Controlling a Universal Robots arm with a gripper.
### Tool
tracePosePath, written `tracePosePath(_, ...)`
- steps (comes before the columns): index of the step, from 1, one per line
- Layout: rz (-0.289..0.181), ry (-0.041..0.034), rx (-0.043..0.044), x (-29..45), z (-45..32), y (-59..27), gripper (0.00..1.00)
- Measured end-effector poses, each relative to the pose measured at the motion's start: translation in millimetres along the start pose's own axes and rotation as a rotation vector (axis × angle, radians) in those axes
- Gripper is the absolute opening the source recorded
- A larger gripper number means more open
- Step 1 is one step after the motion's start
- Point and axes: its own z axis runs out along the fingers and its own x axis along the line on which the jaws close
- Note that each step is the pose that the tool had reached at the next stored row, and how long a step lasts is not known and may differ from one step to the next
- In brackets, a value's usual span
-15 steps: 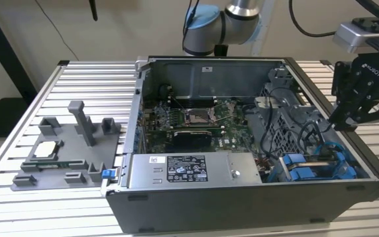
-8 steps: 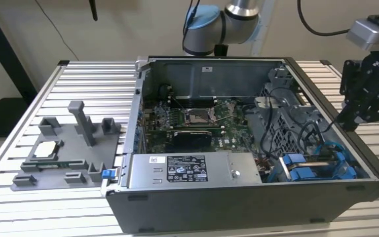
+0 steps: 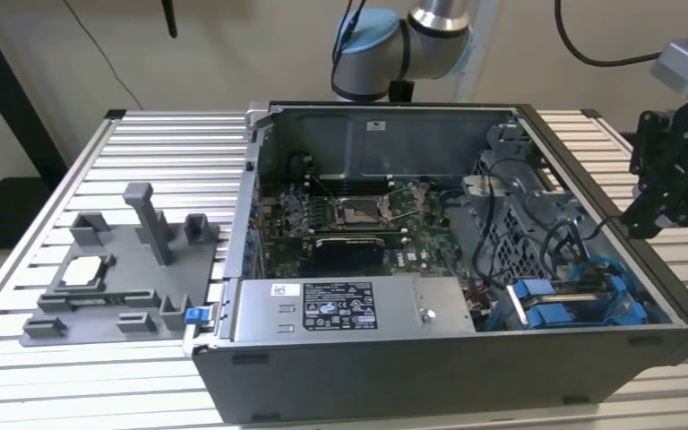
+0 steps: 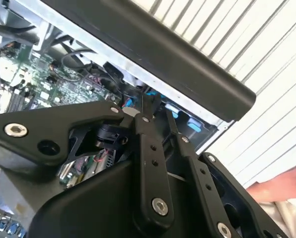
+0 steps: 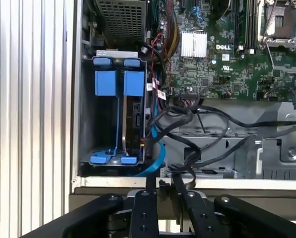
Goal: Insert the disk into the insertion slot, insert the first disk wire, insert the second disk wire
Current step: 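Insert the second disk wire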
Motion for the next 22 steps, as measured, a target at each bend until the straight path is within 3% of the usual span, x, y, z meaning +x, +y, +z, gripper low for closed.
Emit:
tracePosePath(2, -0.004, -0.0255, -0.0001, 0.2, 0.2, -0.5, 1.00)
tracePosePath(6, -0.007, -0.0302, -0.0002, 5.0, 1.0, -2.1, 1.00)
tracePosePath(8, -0.008, -0.0368, -0.0001, 8.2, 2.2, -2.6, 1.00)
tracePosePath(9, -0.008, -0.0407, 0.0000, 9.7, 2.7, -2.8, 0.00)
tracePosePath(17, -0.011, -0.0936, 0.0045, 21.7, 5.9, -3.1, 0.00)
tracePosePath(19, -0.012, -0.1099, 0.0056, 23.5, 6.2, -3.1, 0.00)
tracePosePath(22, -0.012, -0.1209, 0.0056, 25.1, 6.1, -3.0, 0.00)
